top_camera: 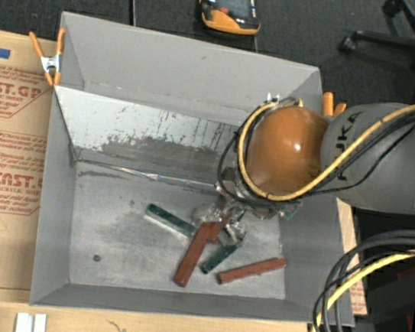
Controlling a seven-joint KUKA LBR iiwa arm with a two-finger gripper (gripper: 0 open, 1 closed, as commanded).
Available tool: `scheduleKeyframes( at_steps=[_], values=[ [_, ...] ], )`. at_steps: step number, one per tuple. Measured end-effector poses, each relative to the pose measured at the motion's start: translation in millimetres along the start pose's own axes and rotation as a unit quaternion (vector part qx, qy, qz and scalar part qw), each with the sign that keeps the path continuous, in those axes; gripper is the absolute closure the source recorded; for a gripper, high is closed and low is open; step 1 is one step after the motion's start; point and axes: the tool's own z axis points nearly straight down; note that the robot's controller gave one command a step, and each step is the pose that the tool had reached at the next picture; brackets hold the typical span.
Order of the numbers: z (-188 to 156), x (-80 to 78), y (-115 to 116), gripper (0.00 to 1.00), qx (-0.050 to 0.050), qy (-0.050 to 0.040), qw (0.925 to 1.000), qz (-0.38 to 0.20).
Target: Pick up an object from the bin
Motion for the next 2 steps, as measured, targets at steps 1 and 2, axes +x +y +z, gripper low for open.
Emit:
scheduleKeyframes(
  at_steps=[1,2],
  values=[
    [0.0,0.0,0.0,1.00,0.000,0.0000,1.0000,0.000],
    [-2.2,0.2,0.6,1.00,-0.001,0.0005,1.0000,0.000]
  ],
)
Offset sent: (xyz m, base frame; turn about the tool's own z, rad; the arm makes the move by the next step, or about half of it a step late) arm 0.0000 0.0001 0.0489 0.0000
